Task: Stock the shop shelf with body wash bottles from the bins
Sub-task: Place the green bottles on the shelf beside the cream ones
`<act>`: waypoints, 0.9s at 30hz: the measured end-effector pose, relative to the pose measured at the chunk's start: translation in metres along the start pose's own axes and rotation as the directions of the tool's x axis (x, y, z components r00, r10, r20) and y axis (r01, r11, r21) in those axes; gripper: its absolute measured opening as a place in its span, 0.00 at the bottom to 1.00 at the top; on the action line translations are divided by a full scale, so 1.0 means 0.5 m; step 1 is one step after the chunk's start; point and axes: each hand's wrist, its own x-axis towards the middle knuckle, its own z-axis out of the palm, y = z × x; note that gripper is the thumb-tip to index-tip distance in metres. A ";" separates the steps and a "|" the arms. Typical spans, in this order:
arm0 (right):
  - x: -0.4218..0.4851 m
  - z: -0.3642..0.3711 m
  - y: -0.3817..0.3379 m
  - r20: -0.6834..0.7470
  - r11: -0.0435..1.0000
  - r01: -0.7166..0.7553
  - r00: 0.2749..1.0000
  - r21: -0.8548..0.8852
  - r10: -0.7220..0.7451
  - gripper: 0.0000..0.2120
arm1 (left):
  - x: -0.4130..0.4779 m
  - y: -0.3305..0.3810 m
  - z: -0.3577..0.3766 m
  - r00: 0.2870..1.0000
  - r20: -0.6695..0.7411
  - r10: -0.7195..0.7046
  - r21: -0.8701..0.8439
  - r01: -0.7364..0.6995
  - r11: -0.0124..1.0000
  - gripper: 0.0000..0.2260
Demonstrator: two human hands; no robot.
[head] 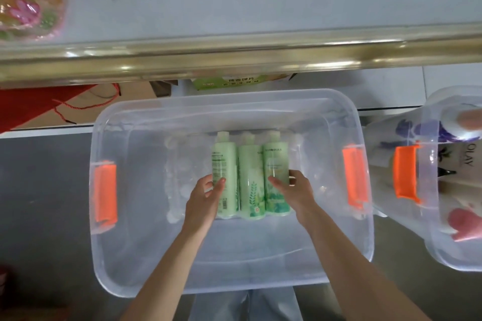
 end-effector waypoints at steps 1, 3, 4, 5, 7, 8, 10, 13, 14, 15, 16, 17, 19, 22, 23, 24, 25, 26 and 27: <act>0.001 -0.003 -0.001 0.009 1.000 0.009 1.000 -0.020 -0.009 0.24 | 0.001 -0.001 0.001 1.000 -0.002 -0.003 0.005 0.003 1.000 0.18; 0.000 -0.007 0.000 0.039 0.999 0.017 0.999 -0.050 -0.015 0.23 | -0.001 -0.002 0.002 1.000 -0.006 -0.002 0.032 0.003 0.999 0.19; -0.001 -0.009 0.001 0.055 0.998 0.016 0.998 -0.053 -0.013 0.22 | -0.005 -0.001 0.003 1.000 -0.007 0.007 0.064 -0.006 0.998 0.19; -0.004 -0.011 0.001 0.073 0.999 0.012 0.997 -0.051 -0.008 0.22 | -0.010 0.001 0.005 1.000 -0.009 0.022 0.110 -0.021 0.994 0.20; -0.019 -0.017 -0.004 0.121 1.000 -0.004 0.993 -0.021 0.006 0.21 | -0.021 0.005 0.009 0.998 -0.010 0.060 0.170 -0.058 0.984 0.20; -0.031 -0.020 -0.010 0.152 1.000 -0.014 0.988 0.010 0.012 0.20 | -0.029 0.010 0.011 0.997 -0.003 0.073 0.165 -0.071 0.984 0.20; -0.067 -0.030 -0.026 0.223 0.997 -0.023 0.975 0.079 0.005 0.17 | -0.050 0.025 0.013 0.996 0.054 0.076 0.118 -0.082 0.990 0.19; -0.138 -0.045 -0.052 0.298 0.987 0.001 0.953 0.158 -0.049 0.14 | -0.102 0.056 0.017 0.976 0.213 0.055 -0.033 -0.049 0.998 0.21; -0.163 -0.051 -0.062 0.307 0.985 0.020 0.949 0.171 -0.073 0.14 | -0.125 0.070 0.015 0.964 0.260 0.060 -0.086 -0.039 0.995 0.20; -0.188 -0.058 -0.075 0.307 0.981 0.041 0.947 0.188 -0.098 0.14 | -0.146 0.085 0.011 0.955 0.285 0.081 -0.125 -0.047 0.991 0.19; -0.216 -0.067 -0.089 0.300 0.976 0.065 0.946 0.207 -0.127 0.13 | -0.170 0.101 0.005 0.951 0.288 0.114 -0.152 -0.072 0.986 0.17; -0.244 -0.076 -0.103 0.297 0.969 0.092 0.942 0.227 -0.159 0.12 | -0.197 0.118 -0.005 0.947 0.283 0.152 -0.175 -0.105 0.979 0.15; -0.302 -0.100 -0.136 0.277 0.955 0.144 0.936 0.258 -0.217 0.13 | -0.251 0.160 -0.028 0.938 0.271 0.217 -0.212 -0.162 0.964 0.14; -0.383 -0.136 -0.189 0.235 0.931 0.231 0.924 0.282 -0.300 0.14 | -0.329 0.227 -0.057 0.914 0.251 0.318 -0.258 -0.253 0.932 0.13; -0.414 -0.151 -0.211 0.217 0.921 0.264 0.918 0.287 -0.331 0.14 | -0.357 0.252 -0.069 0.910 0.229 0.345 -0.274 -0.279 0.920 0.12; -0.447 -0.167 -0.234 0.200 0.910 0.295 0.911 0.293 -0.360 0.13 | -0.384 0.278 -0.081 0.906 0.211 0.367 -0.287 -0.301 0.909 0.11; -0.478 -0.182 -0.257 0.185 0.894 0.328 0.901 0.304 -0.393 0.12 | -0.412 0.303 -0.094 0.897 0.197 0.396 -0.303 -0.328 0.894 0.11; -0.510 -0.199 -0.282 0.169 0.877 0.369 0.886 0.308 -0.432 0.11 | -0.437 0.330 -0.105 0.884 0.186 0.429 -0.313 -0.361 0.879 0.11; -0.540 -0.217 -0.309 0.148 0.857 0.418 0.867 0.302 -0.476 0.09 | -0.460 0.357 -0.116 0.868 0.173 0.466 -0.322 -0.397 0.859 0.12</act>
